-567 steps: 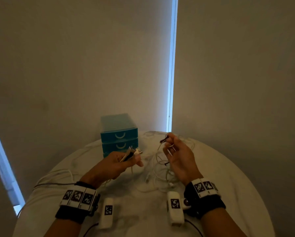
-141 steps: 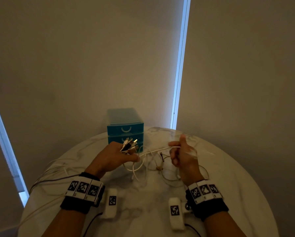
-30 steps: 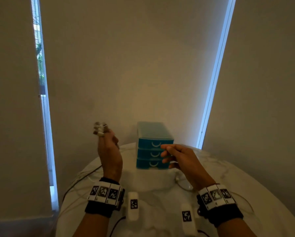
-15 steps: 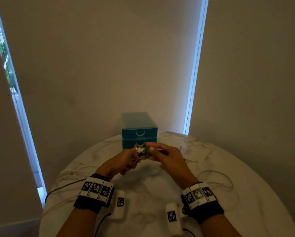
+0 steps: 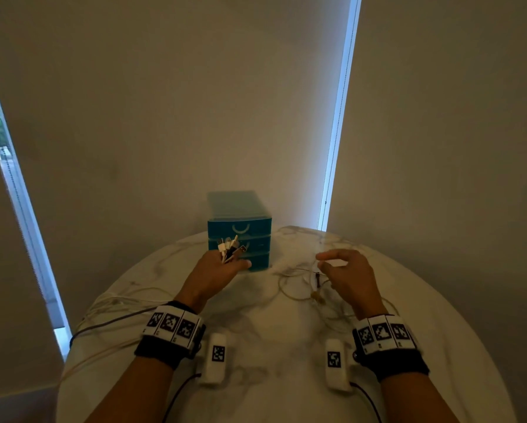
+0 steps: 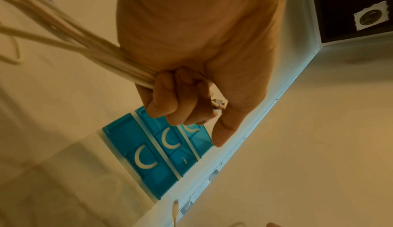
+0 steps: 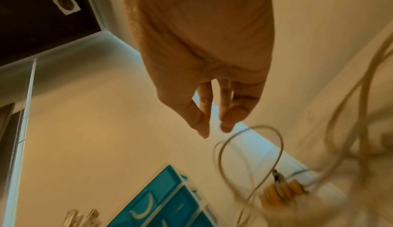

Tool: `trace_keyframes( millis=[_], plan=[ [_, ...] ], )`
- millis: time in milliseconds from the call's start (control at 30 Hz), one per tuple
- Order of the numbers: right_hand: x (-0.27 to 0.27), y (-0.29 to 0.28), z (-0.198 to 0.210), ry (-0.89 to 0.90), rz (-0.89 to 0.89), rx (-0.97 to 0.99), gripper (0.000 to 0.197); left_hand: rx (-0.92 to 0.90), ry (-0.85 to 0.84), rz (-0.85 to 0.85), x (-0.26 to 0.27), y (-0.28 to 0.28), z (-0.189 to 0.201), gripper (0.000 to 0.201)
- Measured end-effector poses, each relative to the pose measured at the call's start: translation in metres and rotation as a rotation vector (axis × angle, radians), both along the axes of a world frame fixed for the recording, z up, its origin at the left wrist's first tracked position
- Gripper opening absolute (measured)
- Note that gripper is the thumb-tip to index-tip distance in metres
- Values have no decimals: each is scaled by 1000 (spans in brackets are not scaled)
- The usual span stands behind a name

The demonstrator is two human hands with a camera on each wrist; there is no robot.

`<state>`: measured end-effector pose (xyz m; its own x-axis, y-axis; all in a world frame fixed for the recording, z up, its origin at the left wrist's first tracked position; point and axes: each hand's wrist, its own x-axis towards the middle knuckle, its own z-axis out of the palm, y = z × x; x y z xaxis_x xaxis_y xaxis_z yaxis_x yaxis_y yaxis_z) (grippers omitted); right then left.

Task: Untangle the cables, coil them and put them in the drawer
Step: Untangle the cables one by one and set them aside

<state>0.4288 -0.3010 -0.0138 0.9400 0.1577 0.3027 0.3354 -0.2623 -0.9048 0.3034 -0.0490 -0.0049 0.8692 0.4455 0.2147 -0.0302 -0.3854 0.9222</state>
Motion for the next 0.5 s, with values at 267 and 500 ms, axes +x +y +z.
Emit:
trace_keyframes(
  millis=[267,500],
  plan=[
    [10,-8,-6,252,38,-405,36,13,-11,-12,6,4,-7,17],
    [-16,-10,19,213,-8,-901,107,-8,-18,-21,10,8,-11,20]
  ],
)
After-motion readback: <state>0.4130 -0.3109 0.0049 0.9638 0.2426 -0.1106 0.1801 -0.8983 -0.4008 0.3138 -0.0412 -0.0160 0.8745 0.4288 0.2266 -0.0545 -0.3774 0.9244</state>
